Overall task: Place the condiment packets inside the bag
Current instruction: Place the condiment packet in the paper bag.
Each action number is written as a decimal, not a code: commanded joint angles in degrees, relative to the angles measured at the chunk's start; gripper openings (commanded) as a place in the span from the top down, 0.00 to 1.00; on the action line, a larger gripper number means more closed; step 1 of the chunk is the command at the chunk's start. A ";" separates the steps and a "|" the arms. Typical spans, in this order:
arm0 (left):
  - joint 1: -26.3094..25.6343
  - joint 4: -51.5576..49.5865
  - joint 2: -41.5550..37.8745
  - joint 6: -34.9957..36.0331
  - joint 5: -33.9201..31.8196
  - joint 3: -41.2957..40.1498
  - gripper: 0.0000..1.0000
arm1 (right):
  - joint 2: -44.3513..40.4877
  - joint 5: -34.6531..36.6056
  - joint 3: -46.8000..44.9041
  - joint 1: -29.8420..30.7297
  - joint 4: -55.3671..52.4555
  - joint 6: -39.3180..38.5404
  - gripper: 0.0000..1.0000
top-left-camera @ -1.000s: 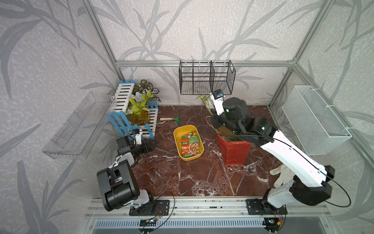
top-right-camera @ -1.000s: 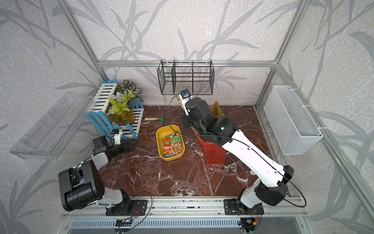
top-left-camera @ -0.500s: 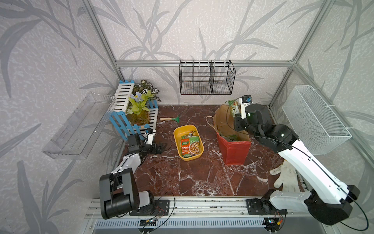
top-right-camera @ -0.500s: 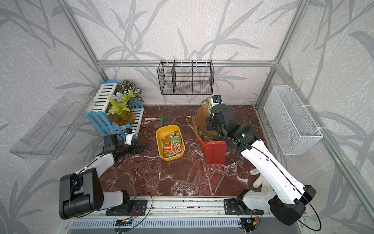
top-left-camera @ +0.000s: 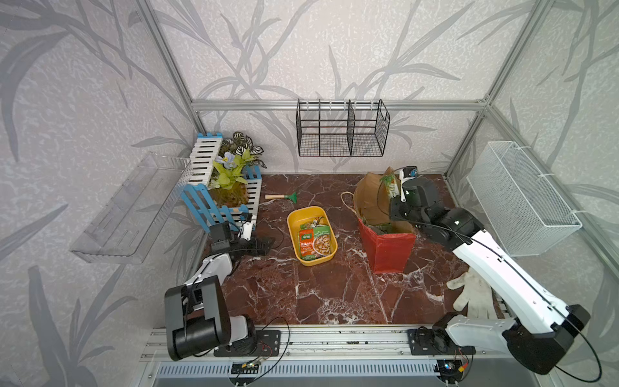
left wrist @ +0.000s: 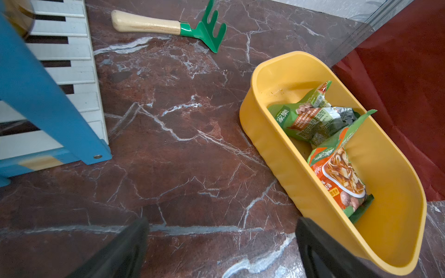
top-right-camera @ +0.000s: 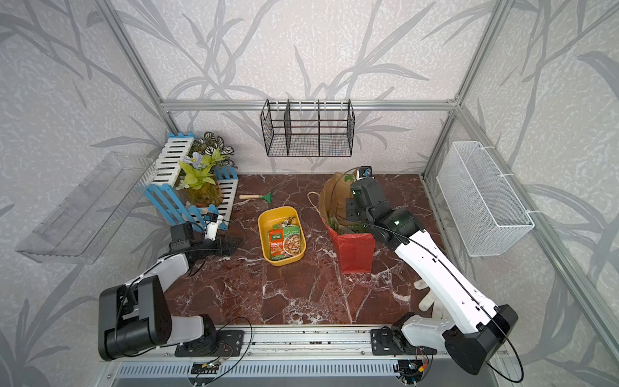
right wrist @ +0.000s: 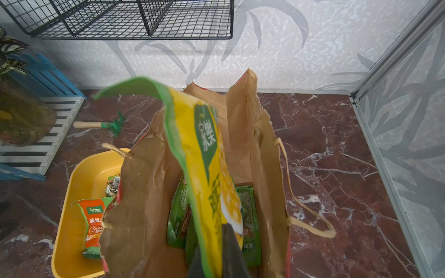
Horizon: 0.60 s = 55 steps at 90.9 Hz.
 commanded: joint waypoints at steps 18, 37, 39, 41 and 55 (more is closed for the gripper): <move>1.25 -0.43 -0.20 -0.69 1.26 0.42 0.00 | 0.64 -0.48 1.96 -0.32 1.04 -0.54 0.66; 6.37 -1.55 2.45 -2.18 7.13 2.85 0.00 | 3.72 10.02 8.81 10.96 2.09 -8.56 0.40; 6.84 -1.13 2.74 -2.64 7.09 2.86 0.00 | 4.18 9.99 9.56 12.13 2.22 -9.26 0.39; 7.20 -0.71 2.97 -3.09 7.06 2.89 0.00 | 4.56 9.57 10.36 13.14 2.38 -10.50 0.39; 8.94 1.04 4.66 -5.58 6.53 3.31 0.00 | 11.23 -5.71 17.75 17.00 -3.52 -17.85 0.31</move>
